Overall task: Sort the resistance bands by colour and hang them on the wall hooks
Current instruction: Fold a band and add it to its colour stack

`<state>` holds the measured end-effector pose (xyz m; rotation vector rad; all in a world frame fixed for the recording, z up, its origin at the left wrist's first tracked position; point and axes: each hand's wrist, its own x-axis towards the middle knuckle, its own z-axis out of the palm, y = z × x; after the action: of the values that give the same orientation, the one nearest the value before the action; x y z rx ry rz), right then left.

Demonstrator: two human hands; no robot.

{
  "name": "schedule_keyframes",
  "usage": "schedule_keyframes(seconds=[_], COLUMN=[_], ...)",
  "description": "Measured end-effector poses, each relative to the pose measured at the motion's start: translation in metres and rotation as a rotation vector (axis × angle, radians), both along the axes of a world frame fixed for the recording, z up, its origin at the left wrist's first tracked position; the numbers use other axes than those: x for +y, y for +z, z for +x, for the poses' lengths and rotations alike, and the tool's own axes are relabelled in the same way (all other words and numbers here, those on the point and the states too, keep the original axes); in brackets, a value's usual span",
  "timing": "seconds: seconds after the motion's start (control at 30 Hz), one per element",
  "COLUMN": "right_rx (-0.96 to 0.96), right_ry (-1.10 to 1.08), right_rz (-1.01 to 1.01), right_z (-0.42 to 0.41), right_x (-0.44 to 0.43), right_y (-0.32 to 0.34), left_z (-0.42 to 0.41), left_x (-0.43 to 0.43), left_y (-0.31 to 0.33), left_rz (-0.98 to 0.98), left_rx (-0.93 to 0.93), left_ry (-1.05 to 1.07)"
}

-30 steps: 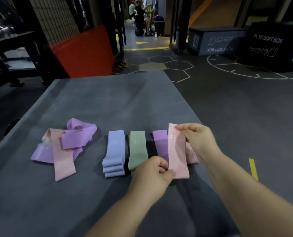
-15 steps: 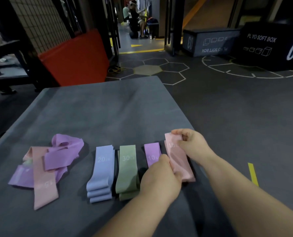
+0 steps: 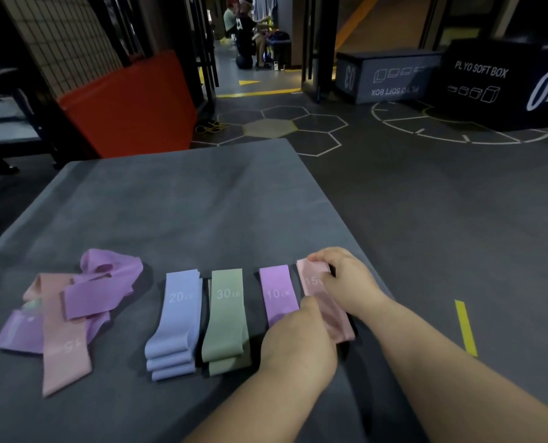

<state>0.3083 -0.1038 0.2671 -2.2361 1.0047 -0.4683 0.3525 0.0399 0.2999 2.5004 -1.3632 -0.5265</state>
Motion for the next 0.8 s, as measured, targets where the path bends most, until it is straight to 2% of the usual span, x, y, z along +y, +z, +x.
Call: schedule_keyframes(seconds=[0.33, 0.63, 0.8], right_rx=[0.096, 0.294, 0.308], right_ry=[0.039, 0.129, 0.147], right_rz=[-0.094, -0.158, -0.184], right_z=[-0.004, -0.006, -0.007], right_x=[0.000, 0.002, 0.005], right_y=[-0.008, -0.004, 0.001], left_z=[-0.001, -0.003, -0.004], left_x=[0.006, 0.010, 0.010], left_y=[-0.003, -0.004, -0.004], left_rz=[-0.045, -0.091, -0.123], left_rx=[0.005, 0.030, 0.060], left_ry=[0.010, 0.029, 0.070])
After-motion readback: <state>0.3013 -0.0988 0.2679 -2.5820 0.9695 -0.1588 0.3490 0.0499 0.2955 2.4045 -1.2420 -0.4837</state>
